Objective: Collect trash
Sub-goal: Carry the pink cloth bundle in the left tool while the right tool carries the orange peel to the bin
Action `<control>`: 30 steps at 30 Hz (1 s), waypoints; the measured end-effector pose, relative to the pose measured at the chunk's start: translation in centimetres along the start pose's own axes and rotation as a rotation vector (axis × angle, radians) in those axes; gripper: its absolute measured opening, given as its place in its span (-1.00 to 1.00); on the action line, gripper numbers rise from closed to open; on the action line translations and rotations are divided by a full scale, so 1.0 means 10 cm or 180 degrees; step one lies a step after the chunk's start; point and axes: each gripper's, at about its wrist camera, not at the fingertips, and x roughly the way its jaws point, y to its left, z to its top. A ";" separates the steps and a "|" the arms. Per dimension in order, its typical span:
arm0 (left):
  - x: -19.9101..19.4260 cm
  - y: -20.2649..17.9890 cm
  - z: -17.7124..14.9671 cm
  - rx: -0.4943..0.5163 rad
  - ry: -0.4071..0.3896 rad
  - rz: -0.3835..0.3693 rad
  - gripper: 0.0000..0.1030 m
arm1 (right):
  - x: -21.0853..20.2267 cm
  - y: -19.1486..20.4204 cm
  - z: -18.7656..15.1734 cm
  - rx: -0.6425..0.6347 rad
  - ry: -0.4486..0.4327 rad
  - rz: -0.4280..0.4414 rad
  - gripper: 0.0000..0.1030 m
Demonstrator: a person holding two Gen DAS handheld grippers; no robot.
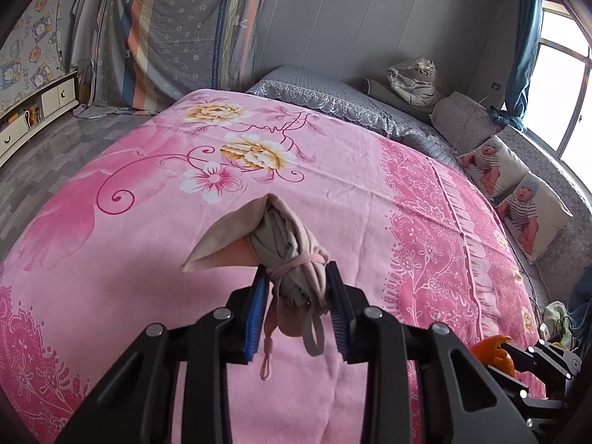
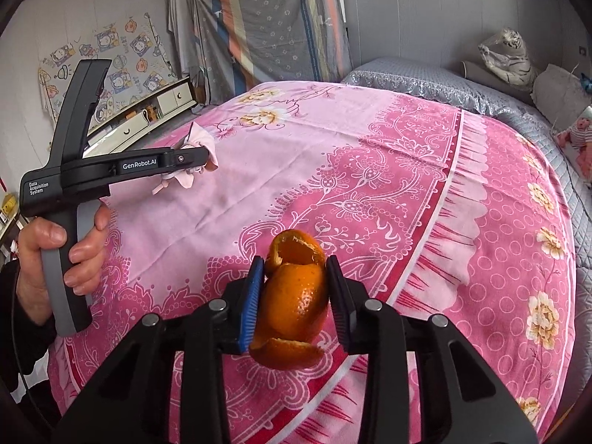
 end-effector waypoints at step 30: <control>-0.96 -1.63 -0.21 0.0739 -0.0293 -0.0793 -0.43 | -1.37 -0.83 -0.35 0.0732 -0.0659 -0.0675 -0.38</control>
